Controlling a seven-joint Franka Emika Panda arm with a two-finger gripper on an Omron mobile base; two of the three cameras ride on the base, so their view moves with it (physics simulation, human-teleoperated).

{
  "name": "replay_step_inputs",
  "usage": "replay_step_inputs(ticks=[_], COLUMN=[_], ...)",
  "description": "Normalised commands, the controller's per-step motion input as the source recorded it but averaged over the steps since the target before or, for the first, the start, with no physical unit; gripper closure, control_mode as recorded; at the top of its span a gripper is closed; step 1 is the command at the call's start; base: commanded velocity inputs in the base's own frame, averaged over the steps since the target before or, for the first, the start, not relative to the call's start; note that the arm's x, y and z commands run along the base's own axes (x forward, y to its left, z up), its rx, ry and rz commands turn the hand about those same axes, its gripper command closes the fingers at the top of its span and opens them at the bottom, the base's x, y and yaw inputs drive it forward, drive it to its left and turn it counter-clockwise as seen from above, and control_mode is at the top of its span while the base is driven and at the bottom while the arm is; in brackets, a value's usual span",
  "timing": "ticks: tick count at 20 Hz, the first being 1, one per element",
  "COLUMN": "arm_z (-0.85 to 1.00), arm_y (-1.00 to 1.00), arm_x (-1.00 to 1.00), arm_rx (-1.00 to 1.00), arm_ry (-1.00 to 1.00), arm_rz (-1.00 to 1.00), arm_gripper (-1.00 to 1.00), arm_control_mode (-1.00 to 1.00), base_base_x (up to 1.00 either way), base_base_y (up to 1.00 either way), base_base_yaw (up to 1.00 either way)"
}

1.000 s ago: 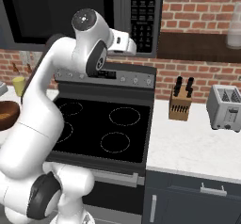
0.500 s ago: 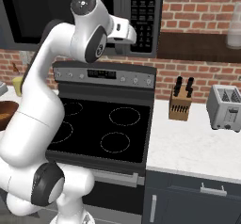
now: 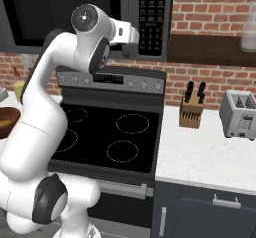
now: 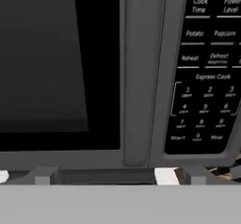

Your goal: Open the microwave, place the bowl with waffle inside the microwave, then close the microwave door and turn it on.

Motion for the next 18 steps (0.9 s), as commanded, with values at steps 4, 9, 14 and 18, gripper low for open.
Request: replay_step_inputs(ticks=[4,9,14,18], arm_z=[0.0,0.05,-0.03,-0.24], arm_y=[-0.13,-0.43,-0.25,0.0], arm_x=[0.38,0.28,0.31,0.44], arm_rx=[0.04,0.01,0.0,0.0], arm_ry=[0.0,0.0,0.0,0.0], arm_rz=[0.0,0.0,0.01,0.11], arm_gripper=[-1.0,-1.0,-1.0,-1.0], arm_control_mode=[-1.0,-1.0,-1.0,-1.0], base_base_x=[0.0,0.0,0.0,0.0], base_base_y=[0.0,0.0,0.0,0.0], base_base_yaw=[0.0,0.0,0.0,0.0])
